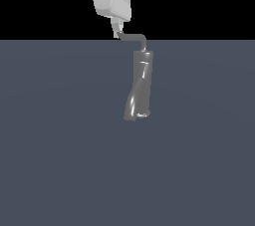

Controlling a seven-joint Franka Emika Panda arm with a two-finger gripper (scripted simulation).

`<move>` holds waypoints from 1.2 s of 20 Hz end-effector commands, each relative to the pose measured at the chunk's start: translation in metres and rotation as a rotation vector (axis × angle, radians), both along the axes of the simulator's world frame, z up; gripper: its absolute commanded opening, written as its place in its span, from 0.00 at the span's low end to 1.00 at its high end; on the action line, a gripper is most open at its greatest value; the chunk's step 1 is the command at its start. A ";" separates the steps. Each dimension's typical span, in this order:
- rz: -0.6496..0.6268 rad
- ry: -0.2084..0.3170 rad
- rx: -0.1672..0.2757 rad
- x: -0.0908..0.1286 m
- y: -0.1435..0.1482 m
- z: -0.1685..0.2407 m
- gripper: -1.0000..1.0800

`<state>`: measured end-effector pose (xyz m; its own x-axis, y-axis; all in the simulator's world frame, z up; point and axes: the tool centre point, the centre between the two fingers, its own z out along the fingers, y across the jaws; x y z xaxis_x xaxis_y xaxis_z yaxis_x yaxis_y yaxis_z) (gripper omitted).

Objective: Turn on the faucet by rotating a designated handle.

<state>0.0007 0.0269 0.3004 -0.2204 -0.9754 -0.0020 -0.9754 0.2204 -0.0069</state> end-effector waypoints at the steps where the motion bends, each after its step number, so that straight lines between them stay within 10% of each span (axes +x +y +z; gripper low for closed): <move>1: -0.007 0.005 -0.001 -0.009 -0.008 0.000 0.00; 10: 0.000 0.003 -0.001 -0.024 -0.011 0.000 0.00; 24: -0.006 0.007 0.000 -0.051 -0.092 0.000 0.00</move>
